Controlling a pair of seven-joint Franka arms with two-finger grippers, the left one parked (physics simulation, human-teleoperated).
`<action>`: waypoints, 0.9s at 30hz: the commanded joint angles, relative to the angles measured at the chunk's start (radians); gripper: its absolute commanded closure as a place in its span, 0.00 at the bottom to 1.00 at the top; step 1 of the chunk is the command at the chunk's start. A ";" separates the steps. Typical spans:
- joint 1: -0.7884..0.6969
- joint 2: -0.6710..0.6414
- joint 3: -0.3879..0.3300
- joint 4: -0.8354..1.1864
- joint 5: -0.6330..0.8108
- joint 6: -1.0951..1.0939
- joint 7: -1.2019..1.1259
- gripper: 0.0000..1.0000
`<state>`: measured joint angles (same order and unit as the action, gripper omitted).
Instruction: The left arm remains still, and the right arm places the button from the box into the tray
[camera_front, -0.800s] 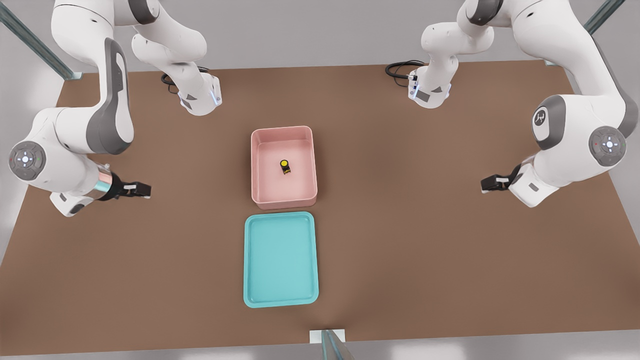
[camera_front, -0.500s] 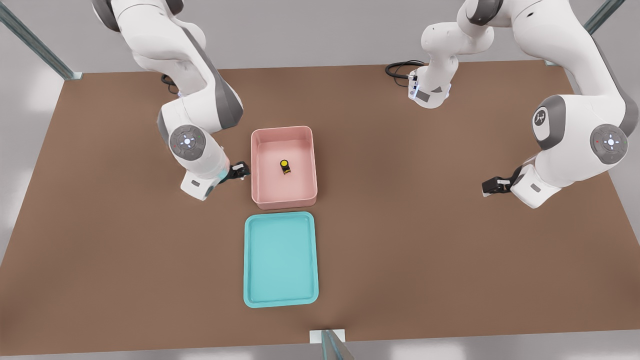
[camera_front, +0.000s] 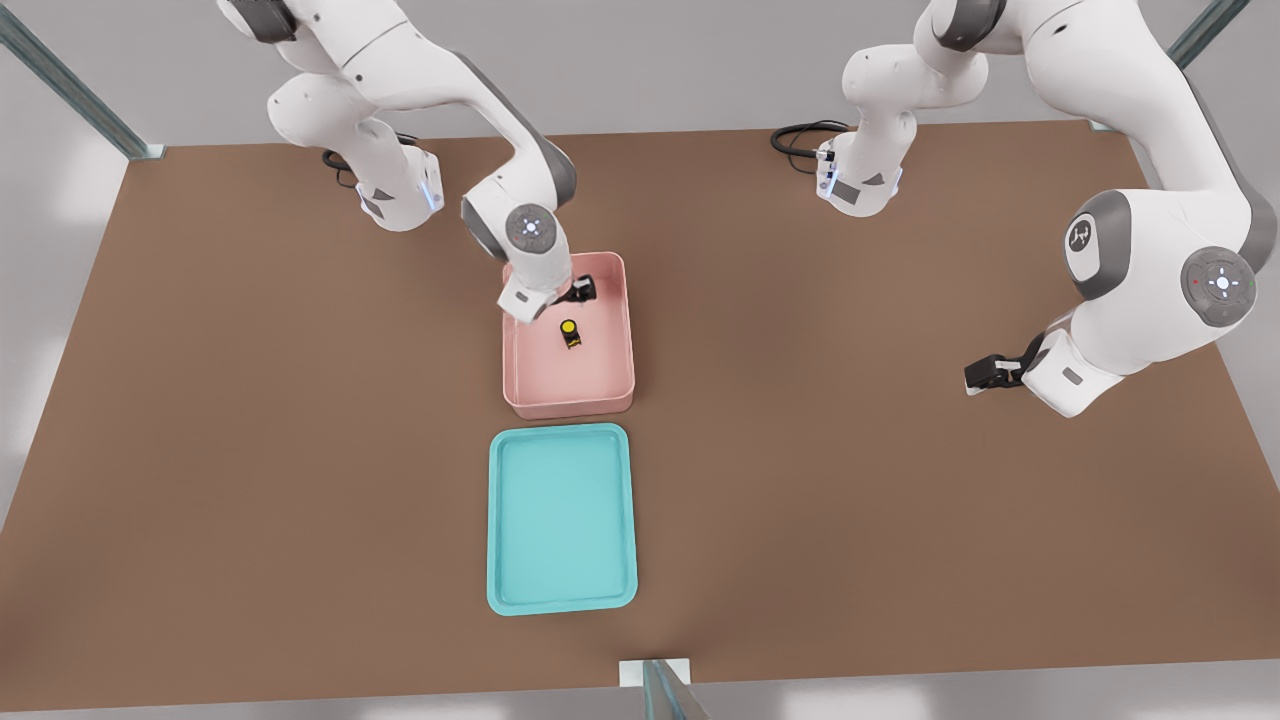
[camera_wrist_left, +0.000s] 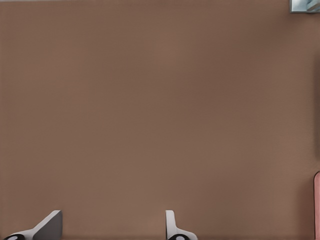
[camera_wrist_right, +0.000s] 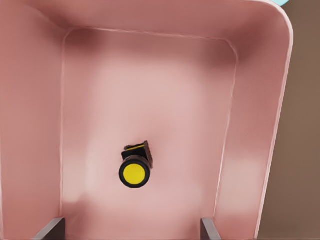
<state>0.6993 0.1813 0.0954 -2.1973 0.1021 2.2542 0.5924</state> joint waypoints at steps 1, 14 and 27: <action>0.012 0.032 0.000 -0.021 0.001 0.199 0.478 0.00; 0.016 0.135 0.000 -0.055 -0.015 0.326 0.464 0.00; 0.017 0.141 -0.005 -0.078 -0.025 0.358 0.477 0.00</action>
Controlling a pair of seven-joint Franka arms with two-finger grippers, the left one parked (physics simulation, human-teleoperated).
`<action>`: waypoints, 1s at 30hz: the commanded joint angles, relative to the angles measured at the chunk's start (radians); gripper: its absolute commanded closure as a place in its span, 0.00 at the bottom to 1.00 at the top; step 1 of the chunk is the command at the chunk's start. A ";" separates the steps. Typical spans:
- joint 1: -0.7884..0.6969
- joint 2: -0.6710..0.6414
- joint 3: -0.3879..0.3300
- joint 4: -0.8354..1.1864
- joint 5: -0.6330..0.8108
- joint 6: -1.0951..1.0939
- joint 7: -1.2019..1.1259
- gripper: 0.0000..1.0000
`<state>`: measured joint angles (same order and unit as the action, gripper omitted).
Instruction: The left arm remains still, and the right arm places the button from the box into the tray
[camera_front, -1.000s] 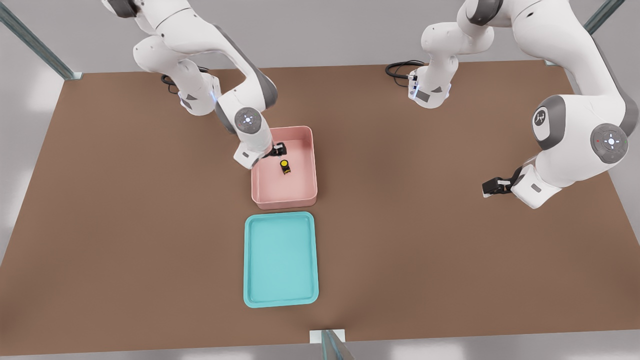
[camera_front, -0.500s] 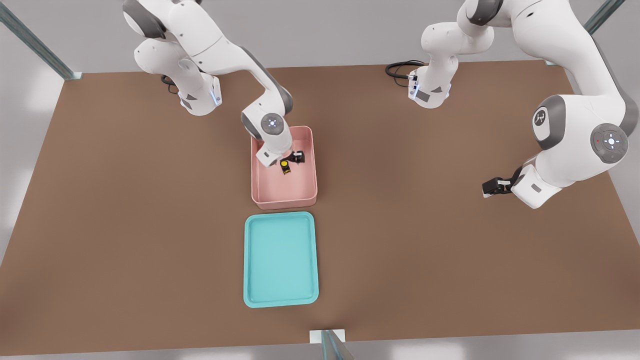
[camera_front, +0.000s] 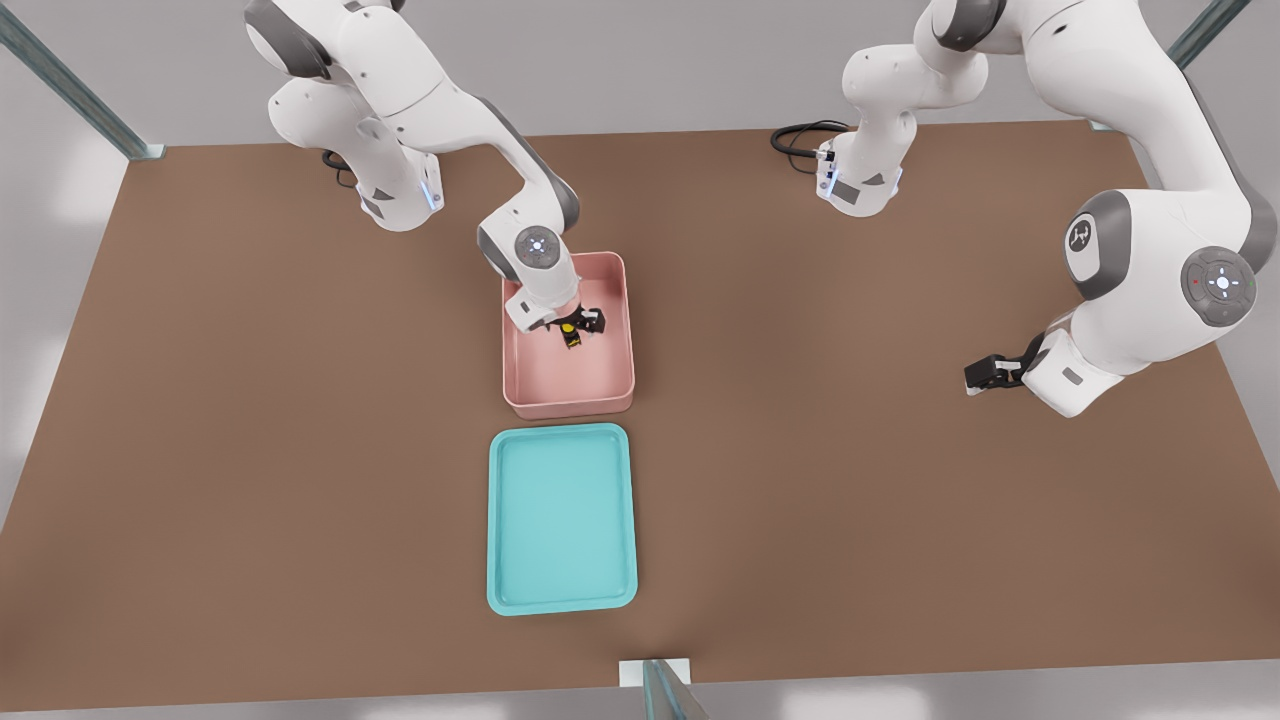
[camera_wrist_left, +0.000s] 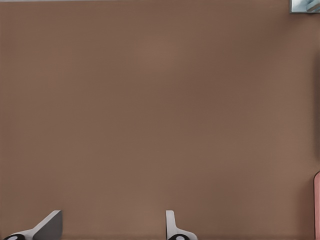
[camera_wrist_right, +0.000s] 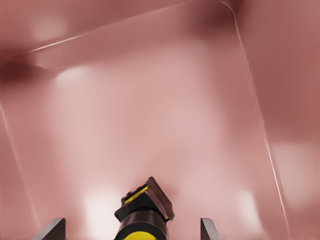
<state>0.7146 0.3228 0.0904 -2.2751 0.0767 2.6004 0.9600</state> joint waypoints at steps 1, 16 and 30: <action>0.006 -0.001 0.000 0.002 0.005 0.012 0.112 0.00; 0.009 0.004 0.003 -0.024 0.008 0.006 0.134 0.34; -0.001 -0.154 -0.005 -0.009 0.008 -0.105 0.175 0.55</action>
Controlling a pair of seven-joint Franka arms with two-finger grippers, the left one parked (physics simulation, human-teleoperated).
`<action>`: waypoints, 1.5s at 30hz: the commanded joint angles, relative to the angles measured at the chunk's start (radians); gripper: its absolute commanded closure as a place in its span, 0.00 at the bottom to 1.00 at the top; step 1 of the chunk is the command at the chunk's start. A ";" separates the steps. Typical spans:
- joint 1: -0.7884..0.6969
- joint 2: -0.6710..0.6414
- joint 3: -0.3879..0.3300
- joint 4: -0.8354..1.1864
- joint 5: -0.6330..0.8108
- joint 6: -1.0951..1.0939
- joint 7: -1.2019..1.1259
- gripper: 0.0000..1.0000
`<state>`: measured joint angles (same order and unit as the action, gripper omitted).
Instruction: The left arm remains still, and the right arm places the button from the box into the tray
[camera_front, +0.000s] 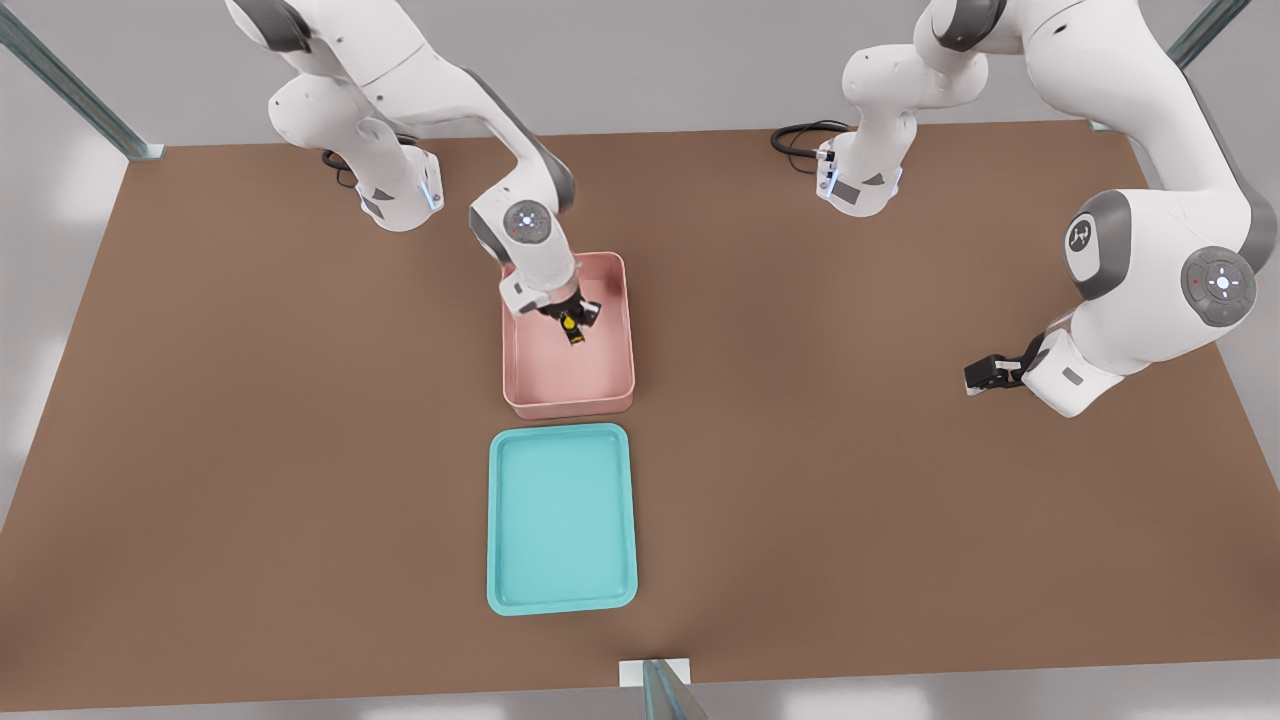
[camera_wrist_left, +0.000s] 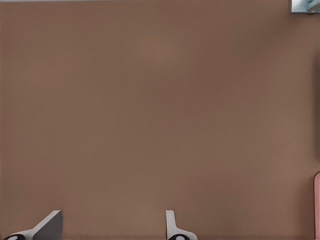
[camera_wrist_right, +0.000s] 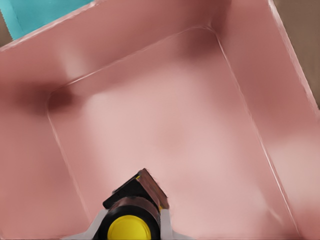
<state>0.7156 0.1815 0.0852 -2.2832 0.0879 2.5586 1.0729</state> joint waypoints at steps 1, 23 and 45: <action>-0.004 -0.039 -0.012 0.016 -0.011 -0.100 0.062 0.55; -0.179 0.458 -0.094 0.786 -0.134 -0.388 0.064 0.54; -0.223 0.724 -0.105 1.015 -0.169 -0.293 0.079 0.52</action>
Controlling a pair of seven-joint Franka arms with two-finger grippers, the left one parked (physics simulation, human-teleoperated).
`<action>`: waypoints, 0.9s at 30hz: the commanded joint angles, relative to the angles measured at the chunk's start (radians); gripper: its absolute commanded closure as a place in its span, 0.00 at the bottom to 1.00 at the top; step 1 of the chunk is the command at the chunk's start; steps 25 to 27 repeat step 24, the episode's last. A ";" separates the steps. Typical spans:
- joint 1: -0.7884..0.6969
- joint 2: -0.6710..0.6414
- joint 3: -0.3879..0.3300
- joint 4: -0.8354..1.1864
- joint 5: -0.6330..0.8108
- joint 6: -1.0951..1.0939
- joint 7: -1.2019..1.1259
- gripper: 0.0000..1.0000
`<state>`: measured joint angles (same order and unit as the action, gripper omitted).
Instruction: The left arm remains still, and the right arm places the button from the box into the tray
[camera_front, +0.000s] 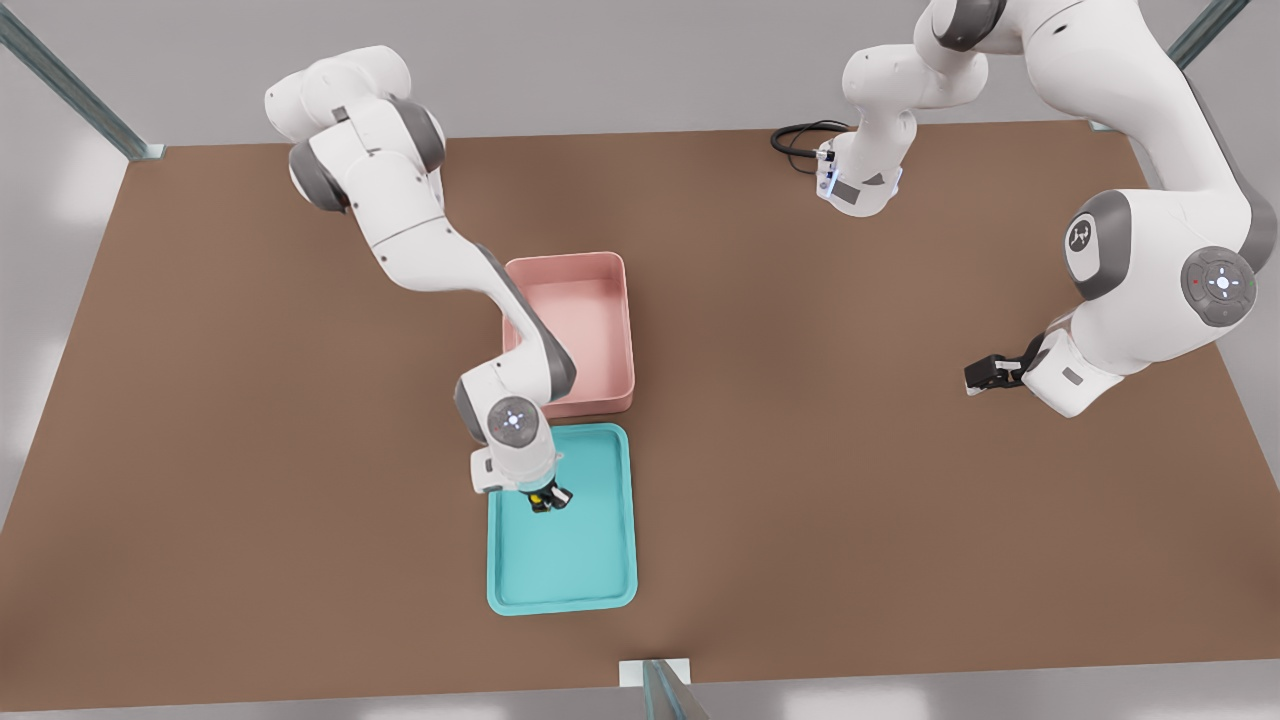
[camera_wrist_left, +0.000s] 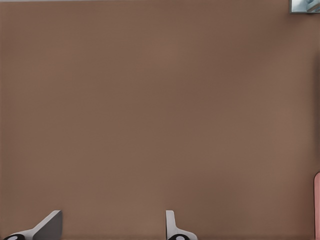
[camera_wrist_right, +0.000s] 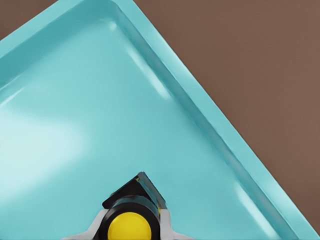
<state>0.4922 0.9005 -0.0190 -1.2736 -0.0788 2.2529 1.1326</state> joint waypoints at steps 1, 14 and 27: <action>0.000 0.005 -0.001 0.005 -0.004 0.013 0.013 0.00; -0.391 -0.589 -0.161 -0.087 0.156 -0.794 -1.122 0.00; -0.497 -0.735 0.027 -0.382 0.134 -0.573 -1.044 0.00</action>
